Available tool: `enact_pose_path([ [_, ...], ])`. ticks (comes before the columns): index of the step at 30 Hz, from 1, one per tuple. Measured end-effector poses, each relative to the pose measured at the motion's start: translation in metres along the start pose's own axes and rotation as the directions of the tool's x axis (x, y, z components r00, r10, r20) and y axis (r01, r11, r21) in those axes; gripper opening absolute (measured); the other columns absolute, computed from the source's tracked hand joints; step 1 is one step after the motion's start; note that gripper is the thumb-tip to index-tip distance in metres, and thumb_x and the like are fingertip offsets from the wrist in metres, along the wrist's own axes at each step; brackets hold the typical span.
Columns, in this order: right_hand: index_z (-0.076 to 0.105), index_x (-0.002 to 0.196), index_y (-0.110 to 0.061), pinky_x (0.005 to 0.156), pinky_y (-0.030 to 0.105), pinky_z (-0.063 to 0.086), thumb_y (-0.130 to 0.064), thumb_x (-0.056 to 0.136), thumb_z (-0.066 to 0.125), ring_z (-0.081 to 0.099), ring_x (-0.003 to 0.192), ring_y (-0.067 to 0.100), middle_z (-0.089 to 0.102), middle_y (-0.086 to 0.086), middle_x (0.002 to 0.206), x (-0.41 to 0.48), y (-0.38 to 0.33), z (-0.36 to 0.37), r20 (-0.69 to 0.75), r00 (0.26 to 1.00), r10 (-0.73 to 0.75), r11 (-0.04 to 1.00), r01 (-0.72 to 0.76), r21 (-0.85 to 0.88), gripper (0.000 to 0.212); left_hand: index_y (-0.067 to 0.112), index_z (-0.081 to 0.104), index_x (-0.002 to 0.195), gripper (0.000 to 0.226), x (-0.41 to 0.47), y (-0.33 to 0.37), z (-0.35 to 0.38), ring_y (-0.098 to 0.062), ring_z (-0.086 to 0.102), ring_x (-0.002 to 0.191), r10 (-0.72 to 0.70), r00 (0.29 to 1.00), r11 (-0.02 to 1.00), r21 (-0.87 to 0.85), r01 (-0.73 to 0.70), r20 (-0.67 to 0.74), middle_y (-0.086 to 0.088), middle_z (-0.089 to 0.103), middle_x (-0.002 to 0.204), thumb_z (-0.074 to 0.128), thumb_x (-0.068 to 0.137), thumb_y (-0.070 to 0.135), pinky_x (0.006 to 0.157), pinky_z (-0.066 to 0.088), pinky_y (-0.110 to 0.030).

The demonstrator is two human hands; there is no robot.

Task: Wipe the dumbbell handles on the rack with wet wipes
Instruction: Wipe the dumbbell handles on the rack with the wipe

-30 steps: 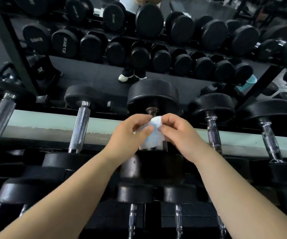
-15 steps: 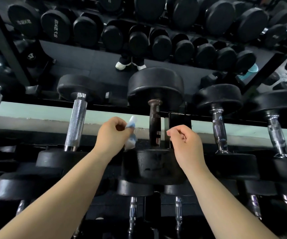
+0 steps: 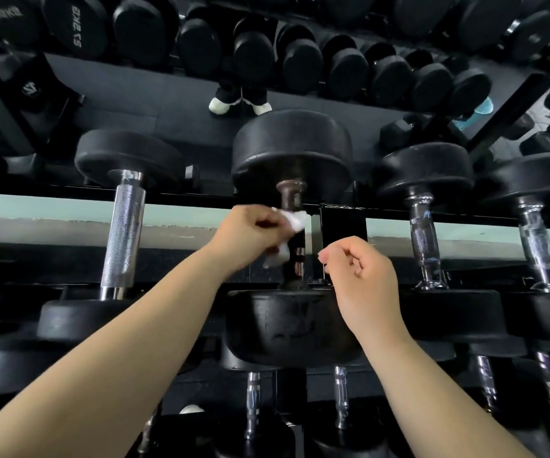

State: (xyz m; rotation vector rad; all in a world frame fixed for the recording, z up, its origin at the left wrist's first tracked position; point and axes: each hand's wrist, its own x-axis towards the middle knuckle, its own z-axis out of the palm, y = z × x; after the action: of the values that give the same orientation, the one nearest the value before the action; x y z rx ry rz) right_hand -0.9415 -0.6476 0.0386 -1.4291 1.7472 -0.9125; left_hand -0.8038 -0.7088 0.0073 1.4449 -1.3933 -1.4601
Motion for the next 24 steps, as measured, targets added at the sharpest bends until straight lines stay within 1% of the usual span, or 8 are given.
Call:
enact_pose_path([
  [4,0.061,0.071,-0.004,0.045,0.009,0.032,-0.009,0.085,0.05,0.042,0.047,0.002,0.048,-0.002,0.055,0.001,0.001,0.001,0.017,1.0,0.014,1.0,-0.014,-0.008,0.018,0.017,0.058,0.065,0.018,-0.014,-0.008,0.002,0.005,0.049,0.041,-0.011,0.993,0.995,0.095,0.0,0.119,0.011,0.059,0.046,0.07,0.078,0.012,0.047,0.04,-0.008],
  [8,0.061,0.07,-0.008,0.048,0.008,0.035,-0.011,0.084,0.048,0.045,0.054,0.003,0.057,0.005,0.063,0.0,-0.001,0.0,0.016,1.0,0.021,1.0,-0.021,0.003,0.019,0.01,0.064,0.071,0.01,0.01,-0.001,0.002,0.013,0.048,0.045,0.083,0.986,0.996,0.042,-0.078,-0.144,0.016,0.054,0.05,0.067,0.078,0.003,0.052,0.036,-0.001],
  [10,0.061,0.071,-0.007,0.049,0.008,0.035,-0.011,0.084,0.048,0.046,0.054,0.002,0.059,0.008,0.067,-0.001,-0.002,0.0,0.006,1.0,0.018,1.0,-0.018,-0.001,0.019,0.012,0.065,0.072,0.011,0.017,0.003,0.0,0.013,0.049,0.046,0.067,0.983,0.997,-0.013,-0.07,-0.173,0.014,0.054,0.053,0.066,0.079,0.004,0.055,0.037,0.0],
  [15,0.06,0.07,-0.005,0.044,0.009,0.032,-0.011,0.084,0.049,0.042,0.047,0.003,0.049,-0.004,0.052,0.0,0.0,0.001,0.007,0.999,0.034,0.999,-0.034,0.006,0.019,0.012,0.067,0.068,0.012,-0.008,-0.006,-0.004,0.009,0.05,0.045,0.038,0.991,0.996,0.079,-0.049,0.125,0.018,0.057,0.041,0.07,0.075,0.003,0.053,0.039,-0.001],
  [17,0.06,0.069,-0.006,0.047,0.01,0.034,-0.01,0.084,0.05,0.043,0.05,0.004,0.053,0.002,0.055,0.001,0.0,0.001,0.016,0.999,0.031,1.0,-0.031,-0.003,0.019,0.017,0.065,0.065,0.018,-0.012,-0.007,-0.001,0.008,0.05,0.045,0.057,0.992,0.991,0.111,-0.07,0.114,0.018,0.056,0.042,0.07,0.075,0.003,0.051,0.037,-0.002],
  [19,0.061,0.069,-0.006,0.053,0.011,0.037,-0.01,0.084,0.05,0.045,0.055,0.006,0.059,0.016,0.067,0.001,-0.001,0.001,0.02,0.999,0.031,1.0,-0.031,0.0,0.019,0.019,0.061,0.06,0.025,-0.004,-0.002,0.0,0.002,0.047,0.04,0.099,0.995,0.993,0.069,-0.1,0.016,0.012,0.054,0.039,0.066,0.078,0.002,0.046,0.036,-0.004],
  [22,0.061,0.069,-0.007,0.055,0.01,0.038,-0.01,0.084,0.05,0.048,0.059,0.008,0.06,0.017,0.07,0.0,-0.003,0.001,0.024,0.999,0.04,0.999,-0.04,-0.001,0.019,0.017,0.058,0.064,0.022,0.016,0.008,0.005,0.002,0.043,0.033,0.043,0.99,0.993,-0.099,-0.057,-0.136,0.011,0.052,0.045,0.065,0.081,0.005,0.04,0.035,-0.006],
  [24,0.061,0.07,-0.007,0.054,0.011,0.038,-0.01,0.084,0.049,0.046,0.057,0.006,0.059,0.016,0.068,-0.001,-0.003,0.001,0.028,0.999,0.044,0.999,-0.044,-0.002,0.019,0.016,0.056,0.068,0.02,0.022,0.008,0.008,0.0,0.04,0.032,-0.022,0.991,0.975,-0.223,-0.008,-0.131,0.011,0.05,0.041,0.062,0.082,0.004,0.039,0.035,-0.009],
])
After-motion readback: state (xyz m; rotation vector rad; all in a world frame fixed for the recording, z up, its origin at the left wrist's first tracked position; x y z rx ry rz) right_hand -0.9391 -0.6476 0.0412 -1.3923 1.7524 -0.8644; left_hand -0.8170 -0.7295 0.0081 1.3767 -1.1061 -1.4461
